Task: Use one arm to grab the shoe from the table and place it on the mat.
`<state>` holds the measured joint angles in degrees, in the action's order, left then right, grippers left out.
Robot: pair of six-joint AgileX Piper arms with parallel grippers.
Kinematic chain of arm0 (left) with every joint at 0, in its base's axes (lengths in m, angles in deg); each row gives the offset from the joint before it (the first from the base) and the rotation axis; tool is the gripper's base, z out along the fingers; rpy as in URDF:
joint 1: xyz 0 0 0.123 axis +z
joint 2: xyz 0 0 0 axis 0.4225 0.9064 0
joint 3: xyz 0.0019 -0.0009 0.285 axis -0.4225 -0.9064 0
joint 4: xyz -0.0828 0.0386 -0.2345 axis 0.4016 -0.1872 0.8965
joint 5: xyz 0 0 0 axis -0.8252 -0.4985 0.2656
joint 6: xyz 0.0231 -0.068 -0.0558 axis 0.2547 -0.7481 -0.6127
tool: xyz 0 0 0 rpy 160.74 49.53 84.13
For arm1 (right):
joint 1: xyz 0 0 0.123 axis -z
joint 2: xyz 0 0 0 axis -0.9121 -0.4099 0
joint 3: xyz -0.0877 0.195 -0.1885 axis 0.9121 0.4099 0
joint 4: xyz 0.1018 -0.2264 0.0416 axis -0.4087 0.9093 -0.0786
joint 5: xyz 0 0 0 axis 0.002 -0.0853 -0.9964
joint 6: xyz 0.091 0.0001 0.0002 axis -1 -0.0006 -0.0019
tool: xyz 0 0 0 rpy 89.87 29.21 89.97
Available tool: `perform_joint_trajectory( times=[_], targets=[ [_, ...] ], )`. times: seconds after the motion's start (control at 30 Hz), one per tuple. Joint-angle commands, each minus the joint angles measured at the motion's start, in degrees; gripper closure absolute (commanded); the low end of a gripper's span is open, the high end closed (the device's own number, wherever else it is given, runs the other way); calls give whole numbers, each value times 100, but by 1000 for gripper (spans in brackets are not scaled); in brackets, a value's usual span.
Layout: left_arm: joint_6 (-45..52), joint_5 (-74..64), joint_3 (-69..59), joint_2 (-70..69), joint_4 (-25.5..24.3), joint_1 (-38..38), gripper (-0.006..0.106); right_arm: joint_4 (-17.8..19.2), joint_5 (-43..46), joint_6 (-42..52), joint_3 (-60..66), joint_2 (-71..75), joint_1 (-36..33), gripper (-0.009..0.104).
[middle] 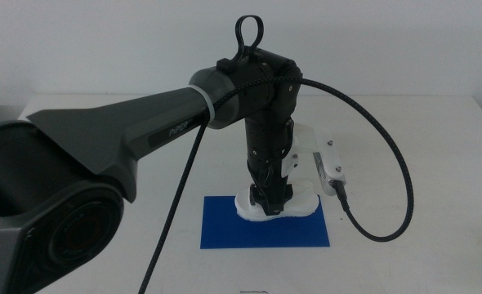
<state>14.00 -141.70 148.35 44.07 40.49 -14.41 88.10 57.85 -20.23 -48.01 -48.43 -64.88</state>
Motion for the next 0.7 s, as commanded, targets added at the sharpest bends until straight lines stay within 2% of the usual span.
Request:
perform_joint_trajectory(
  times=[0.0, 0.27, 0.67],
  targets=[
    [23, -607, 257, -284, 46, -15, 96, 51, 434, 30, -106, 111, -9, 1],
    [21, -607, 251, -277, -256, 26, 96, 51, 434, 30, -106, 111, -9, 1],
    [-160, -607, -81, -343, -82, 88, 100, 51, 434, 30, -106, 111, -9, 1]
  ],
)
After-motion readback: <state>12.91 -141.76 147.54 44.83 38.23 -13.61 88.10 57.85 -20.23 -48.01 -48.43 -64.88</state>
